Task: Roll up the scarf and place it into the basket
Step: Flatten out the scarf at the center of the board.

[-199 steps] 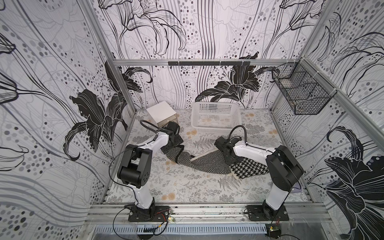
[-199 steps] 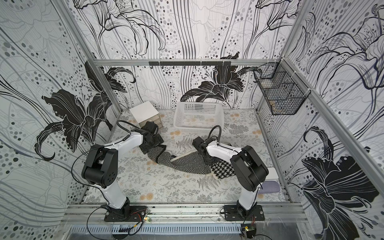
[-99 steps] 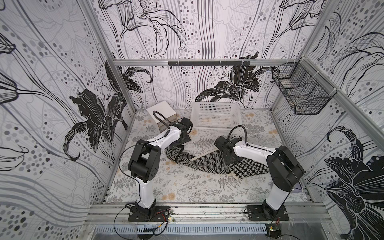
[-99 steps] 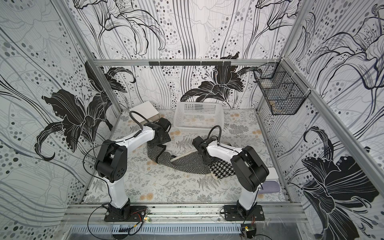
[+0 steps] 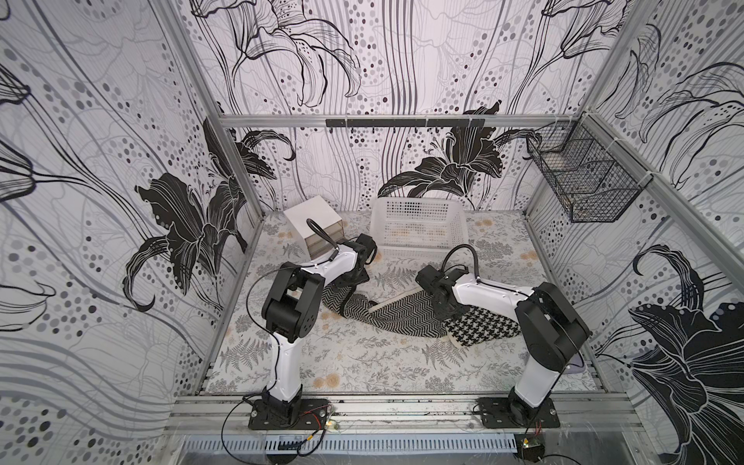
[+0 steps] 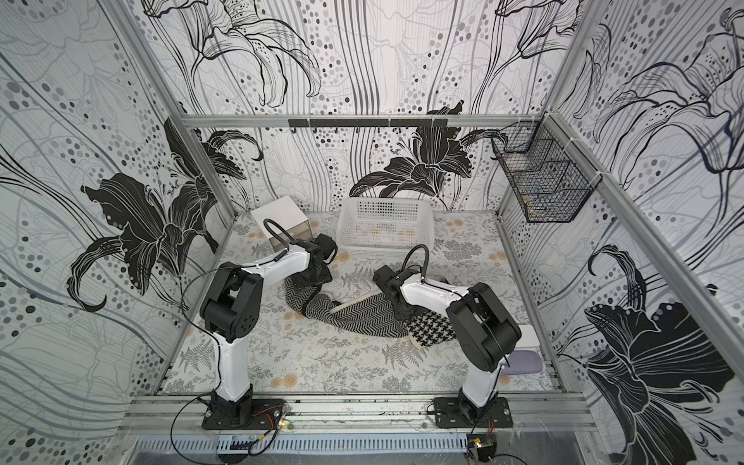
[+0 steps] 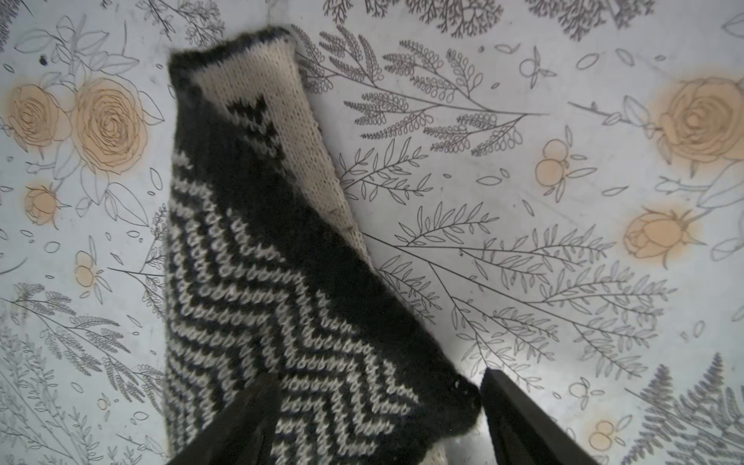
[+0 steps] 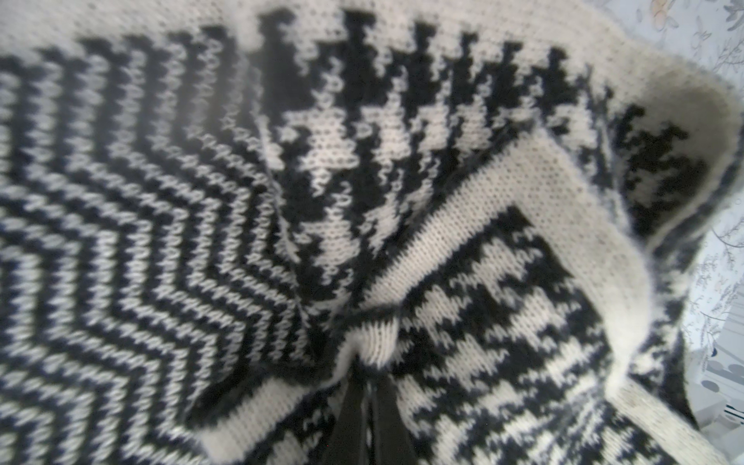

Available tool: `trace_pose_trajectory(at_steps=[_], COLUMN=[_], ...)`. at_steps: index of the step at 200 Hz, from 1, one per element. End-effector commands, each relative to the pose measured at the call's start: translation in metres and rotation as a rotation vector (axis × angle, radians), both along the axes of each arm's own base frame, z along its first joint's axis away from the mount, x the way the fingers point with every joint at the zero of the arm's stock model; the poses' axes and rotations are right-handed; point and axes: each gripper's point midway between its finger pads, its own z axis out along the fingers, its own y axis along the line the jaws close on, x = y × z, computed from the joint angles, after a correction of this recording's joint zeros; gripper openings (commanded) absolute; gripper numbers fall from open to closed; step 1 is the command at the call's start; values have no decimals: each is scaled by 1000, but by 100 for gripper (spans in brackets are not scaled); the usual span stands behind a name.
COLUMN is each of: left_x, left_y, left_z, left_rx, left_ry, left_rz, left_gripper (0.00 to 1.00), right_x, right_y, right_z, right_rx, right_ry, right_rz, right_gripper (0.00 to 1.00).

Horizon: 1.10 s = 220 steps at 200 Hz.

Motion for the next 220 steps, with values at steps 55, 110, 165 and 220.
trace_pose_trajectory(at_steps=[55,110,165,220], left_x=[-16,-96,-166,-182], left_y=[30,90,131,140], left_z=[41,110,132,133], left_rx=[51,68,80,77], left_ry=[-93,-262,-376,-400], left_rz=[66,194,376,423], left_gripper=[0,0,17,100], right_x=[-3,10,27,33], right_y=[3,6,9,10], right_z=[-3,3,21,45], right_rx=[9,-16,-44,-33], right_ry=[14,-1,-24,-62], right_rz=[23,52,74,82], right_gripper=[0,0,0,0])
